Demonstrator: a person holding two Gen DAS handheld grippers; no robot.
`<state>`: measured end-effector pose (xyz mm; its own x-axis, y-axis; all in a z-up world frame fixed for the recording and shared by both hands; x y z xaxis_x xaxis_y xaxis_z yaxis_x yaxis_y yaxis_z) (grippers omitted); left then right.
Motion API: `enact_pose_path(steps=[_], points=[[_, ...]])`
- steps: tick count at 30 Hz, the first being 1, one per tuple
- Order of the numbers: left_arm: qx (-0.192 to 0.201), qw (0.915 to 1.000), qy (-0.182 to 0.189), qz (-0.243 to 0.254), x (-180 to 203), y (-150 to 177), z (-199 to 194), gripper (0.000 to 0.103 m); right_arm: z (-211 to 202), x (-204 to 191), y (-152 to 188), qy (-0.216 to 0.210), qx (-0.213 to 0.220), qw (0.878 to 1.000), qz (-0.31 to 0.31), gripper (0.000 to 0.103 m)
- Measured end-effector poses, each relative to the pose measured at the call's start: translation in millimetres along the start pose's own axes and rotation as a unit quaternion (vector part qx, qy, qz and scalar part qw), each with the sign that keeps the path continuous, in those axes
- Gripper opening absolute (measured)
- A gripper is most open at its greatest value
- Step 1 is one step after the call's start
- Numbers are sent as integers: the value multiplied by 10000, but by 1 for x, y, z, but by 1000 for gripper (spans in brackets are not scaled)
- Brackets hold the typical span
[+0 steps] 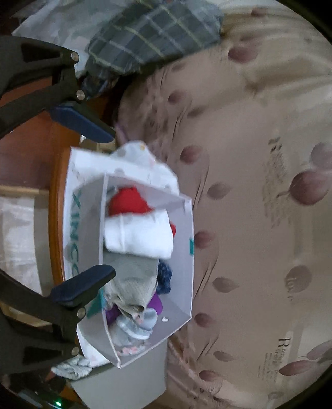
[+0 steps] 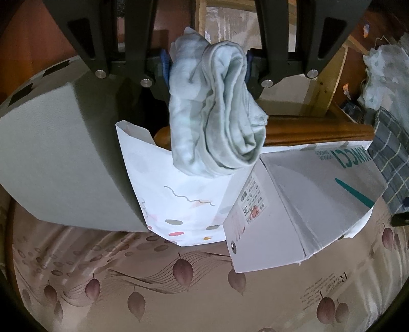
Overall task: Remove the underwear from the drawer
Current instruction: 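Withdraw the open left tool from the box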
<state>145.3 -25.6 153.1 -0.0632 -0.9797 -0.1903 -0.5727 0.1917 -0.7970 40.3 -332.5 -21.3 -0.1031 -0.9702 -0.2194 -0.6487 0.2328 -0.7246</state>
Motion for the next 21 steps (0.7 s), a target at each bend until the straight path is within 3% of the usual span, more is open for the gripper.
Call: enact_pose_path(steps=[9, 12, 14, 18, 21], points=[[176, 9967, -502, -616, -48, 76, 0, 98, 5, -9, 8, 157, -64, 9995, -267, 42], [132, 9917, -1027, -762, -68, 97, 14, 98, 3, -10, 12, 20, -129, 9998, -141, 42], [130, 9878, -1185, -997, -81, 108, 23, 98, 1, -12, 14, -39, -129, 9997, -191, 42], [-128, 9844, -1447, -994, -99, 132, 48, 98, -7, -14, 8, 200, -104, 9992, -333, 42], [-340, 9855, -1402, -894, -102, 144, 60, 98, -15, -17, 1, 236, -134, 9991, -339, 42]])
Point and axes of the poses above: each gripper's, at about its wrist camera, not at the fingertips, and z roughly the way its jaws point, x to its right, y to its underside, the point moved 10 cm from there along z, roughly the way its jaws point, and after that the axes turned 7 degrees about -y, right-handed, at the moved point
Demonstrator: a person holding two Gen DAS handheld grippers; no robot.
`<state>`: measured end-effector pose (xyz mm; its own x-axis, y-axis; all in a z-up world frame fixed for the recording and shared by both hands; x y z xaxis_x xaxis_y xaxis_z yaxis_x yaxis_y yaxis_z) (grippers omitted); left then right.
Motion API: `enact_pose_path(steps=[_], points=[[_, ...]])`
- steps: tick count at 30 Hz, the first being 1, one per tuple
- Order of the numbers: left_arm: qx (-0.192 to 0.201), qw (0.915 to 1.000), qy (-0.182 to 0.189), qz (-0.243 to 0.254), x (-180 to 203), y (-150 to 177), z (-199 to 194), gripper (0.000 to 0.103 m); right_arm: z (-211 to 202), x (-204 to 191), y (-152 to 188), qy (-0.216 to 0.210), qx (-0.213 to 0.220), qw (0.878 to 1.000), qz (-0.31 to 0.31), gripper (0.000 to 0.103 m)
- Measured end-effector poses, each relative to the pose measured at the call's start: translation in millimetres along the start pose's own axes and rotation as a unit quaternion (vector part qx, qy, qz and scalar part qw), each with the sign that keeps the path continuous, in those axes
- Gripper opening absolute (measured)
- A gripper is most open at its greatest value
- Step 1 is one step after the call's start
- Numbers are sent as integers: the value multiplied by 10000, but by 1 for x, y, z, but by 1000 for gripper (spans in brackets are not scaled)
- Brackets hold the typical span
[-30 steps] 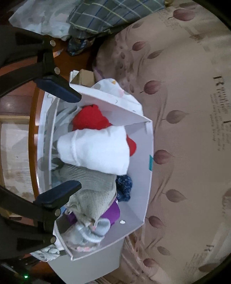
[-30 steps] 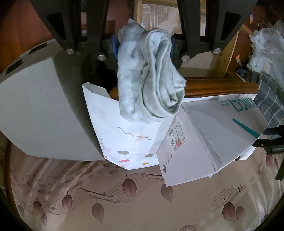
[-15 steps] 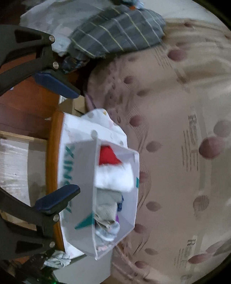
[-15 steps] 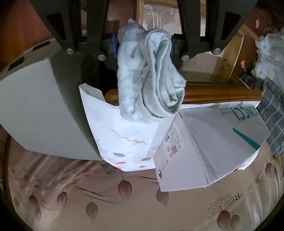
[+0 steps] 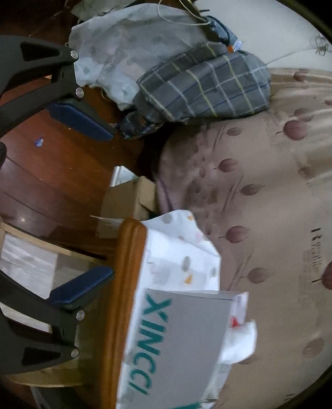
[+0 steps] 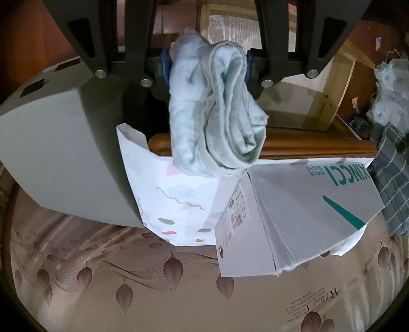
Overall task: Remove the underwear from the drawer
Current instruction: 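Withdraw the open left tool from the box, then carry the pale rolled sock with the right tool into the box and release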
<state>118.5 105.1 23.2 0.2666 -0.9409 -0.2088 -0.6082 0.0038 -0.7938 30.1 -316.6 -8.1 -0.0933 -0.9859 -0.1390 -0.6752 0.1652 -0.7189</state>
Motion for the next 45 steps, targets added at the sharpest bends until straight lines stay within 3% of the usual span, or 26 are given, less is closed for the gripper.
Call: enact_pose_path(steps=[4, 7, 11, 15, 21, 32, 45], points=[[-174, 9997, -1, 189, 1, 10, 6, 98, -17, -5, -21, 142, 65, 9998, -157, 42], [-312, 9991, 262, 68, 1, 12, 4, 98, -35, -9, -47, 162, 215, 9995, -192, 42], [-369, 9989, 280, -33, -2, 11, 2, 100, -55, -23, -87, 45, 373, 9990, -234, 42], [-484, 9983, 327, -73, -3, 14, 6, 100, -65, -51, -131, -16, 507, 9974, -508, 42], [-541, 9974, 439, -200, -6, 13, 8, 100, -60, -96, -169, -197, 490, 9964, -665, 42], [-626, 9965, 505, -239, -5, 15, 10, 100, -25, -155, -193, -291, 196, 9933, -1104, 42], [-574, 9962, 492, -426, -14, 7, 7, 100, 16, -183, -202, -386, -326, 9929, -1073, 42]])
Point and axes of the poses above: each gripper's, at about its wrist camera, not at the fingertips, and z roughly the way its jaws point, x to its right, y to its underside, the point moved 10 cm from there along z, roughly the way its jaws point, and after that the axes turned 7 degrees about -y, right-handed, at the moved point
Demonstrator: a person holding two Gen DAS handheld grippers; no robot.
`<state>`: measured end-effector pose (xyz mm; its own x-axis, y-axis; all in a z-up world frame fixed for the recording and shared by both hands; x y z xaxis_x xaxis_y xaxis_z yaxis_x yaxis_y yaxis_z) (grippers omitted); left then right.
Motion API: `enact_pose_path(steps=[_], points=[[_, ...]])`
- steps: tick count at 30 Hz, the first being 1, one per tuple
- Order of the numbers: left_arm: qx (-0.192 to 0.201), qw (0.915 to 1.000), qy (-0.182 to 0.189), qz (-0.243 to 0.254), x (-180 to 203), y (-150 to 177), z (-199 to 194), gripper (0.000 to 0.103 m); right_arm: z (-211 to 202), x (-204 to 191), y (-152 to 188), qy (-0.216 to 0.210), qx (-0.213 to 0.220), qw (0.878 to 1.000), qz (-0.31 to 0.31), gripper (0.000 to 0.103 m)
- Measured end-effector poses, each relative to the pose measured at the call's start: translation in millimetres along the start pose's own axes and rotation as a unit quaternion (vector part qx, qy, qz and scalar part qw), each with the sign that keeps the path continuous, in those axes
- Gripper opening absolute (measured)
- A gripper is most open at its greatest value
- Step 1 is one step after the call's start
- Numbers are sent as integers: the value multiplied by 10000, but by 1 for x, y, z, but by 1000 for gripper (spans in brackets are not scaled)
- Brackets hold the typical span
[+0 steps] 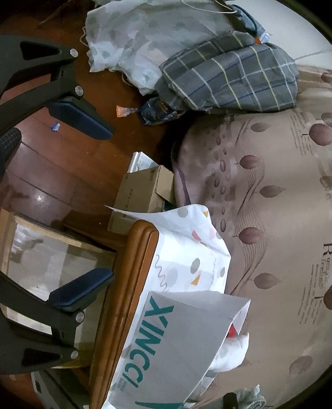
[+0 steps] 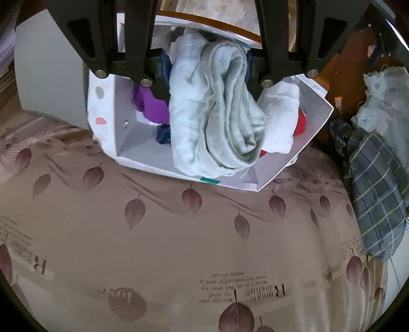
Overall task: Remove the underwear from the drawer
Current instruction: 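Carry the pale rolled sock with the right tool into the box and release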
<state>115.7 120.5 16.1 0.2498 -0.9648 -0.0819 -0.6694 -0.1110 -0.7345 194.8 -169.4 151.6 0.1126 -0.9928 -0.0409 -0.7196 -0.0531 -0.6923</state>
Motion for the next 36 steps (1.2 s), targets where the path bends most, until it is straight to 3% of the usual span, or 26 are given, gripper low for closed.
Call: enact_pose_path(steps=[10, 16, 28, 36], points=[[-53, 9996, 68, -252, -12, -2, -1, 100, 39, -12, -4, 259, -195, 9995, -62, 42], [-61, 9996, 90, -272, -14, -3, -1, 100, 68, 4, -3, 691, -300, 9971, -53, 42], [-110, 9995, 121, -254, -15, 0, 0, 100, 91, 23, 2, 833, -367, 9955, 280, 47], [-89, 9996, 148, -210, -11, 0, 0, 100, 82, 32, 8, 923, -302, 9940, 500, 66]])
Point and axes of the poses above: each gripper's, at about its wrist camera, not at the fingertips, and z roughly the way its jaws point, x to its right, y to its underside, the point moved 10 cm from there along z, roughly the way its jaws point, and after that the axes turned 7 degrees about -y, right-handed, at the moved point
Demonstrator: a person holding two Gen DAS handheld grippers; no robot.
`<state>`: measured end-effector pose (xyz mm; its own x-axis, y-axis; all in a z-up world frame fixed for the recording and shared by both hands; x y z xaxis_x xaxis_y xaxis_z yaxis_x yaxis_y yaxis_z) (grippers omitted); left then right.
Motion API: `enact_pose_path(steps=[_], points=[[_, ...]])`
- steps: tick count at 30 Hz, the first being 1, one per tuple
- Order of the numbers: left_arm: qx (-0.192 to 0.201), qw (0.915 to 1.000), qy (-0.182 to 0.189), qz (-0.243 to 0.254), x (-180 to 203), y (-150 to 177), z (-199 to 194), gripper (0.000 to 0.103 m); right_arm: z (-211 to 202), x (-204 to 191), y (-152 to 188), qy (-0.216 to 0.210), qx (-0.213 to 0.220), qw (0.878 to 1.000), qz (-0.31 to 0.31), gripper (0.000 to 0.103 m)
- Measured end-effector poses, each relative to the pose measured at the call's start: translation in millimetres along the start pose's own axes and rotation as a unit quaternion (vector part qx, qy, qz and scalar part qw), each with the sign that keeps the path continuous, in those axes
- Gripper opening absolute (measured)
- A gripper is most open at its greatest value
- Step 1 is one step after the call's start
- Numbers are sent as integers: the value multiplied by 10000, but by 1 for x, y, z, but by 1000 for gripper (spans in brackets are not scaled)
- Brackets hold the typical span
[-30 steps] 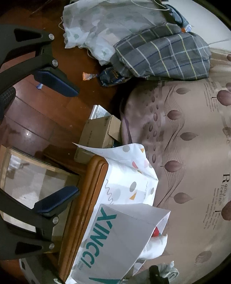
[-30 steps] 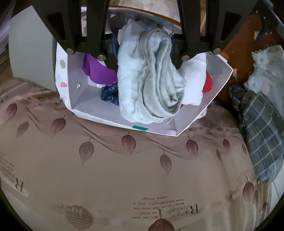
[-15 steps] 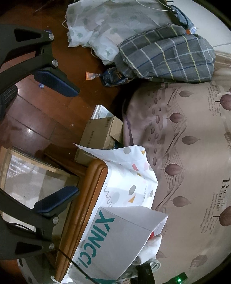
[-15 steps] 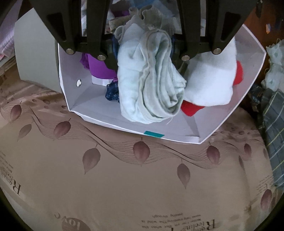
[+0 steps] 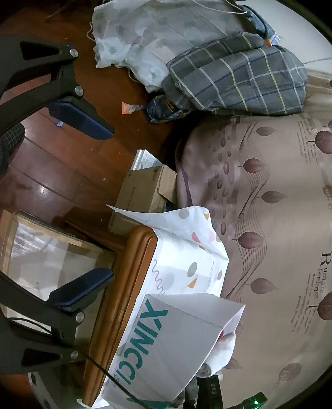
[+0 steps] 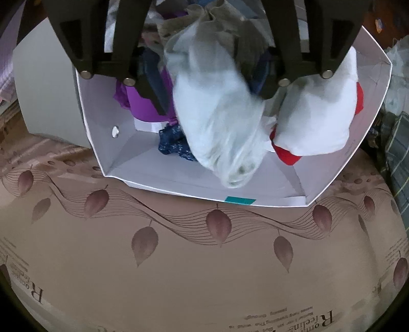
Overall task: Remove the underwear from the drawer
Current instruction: 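Carry the pale rolled sock with the right tool into the box and release, then withdraw the open right tool from the box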
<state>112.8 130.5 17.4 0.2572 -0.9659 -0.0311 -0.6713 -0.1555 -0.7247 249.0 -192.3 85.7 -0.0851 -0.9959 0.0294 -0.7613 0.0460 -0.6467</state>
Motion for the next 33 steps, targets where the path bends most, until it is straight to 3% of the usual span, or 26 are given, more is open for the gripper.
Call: enact_pose_path(steps=[4, 10, 18, 26, 33], points=[[-24, 9999, 15, 104, 5, 3, -1, 100, -8, 3, 3, 15, 51, 10000, 5, 79], [8, 9998, 24, 208, 13, 3, -4, 100, -18, 2, 12, 67, 30, 9998, -202, 79], [7, 9996, 46, 295, 17, 7, -8, 100, -45, 2, 21, -196, 203, 9996, -47, 79], [8, 9987, 85, 511, 29, 9, -7, 100, -101, 3, 37, -450, 612, 9971, -62, 79], [-21, 9975, 187, 683, 41, 16, -10, 100, -147, 3, 78, -603, 965, 9933, -202, 79]])
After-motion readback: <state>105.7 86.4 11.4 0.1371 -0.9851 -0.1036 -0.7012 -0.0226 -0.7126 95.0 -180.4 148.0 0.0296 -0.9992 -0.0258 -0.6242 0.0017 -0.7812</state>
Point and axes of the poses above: each gripper's, at about its wrist camera, not at the fingertips, and z roughly the way its jaws point, x to its right, y to its underside, the point moved 10 cm from there along z, roughly the way its jaws point, and after that the axes turned 7 degrees about -y, right-handed, at the moved point
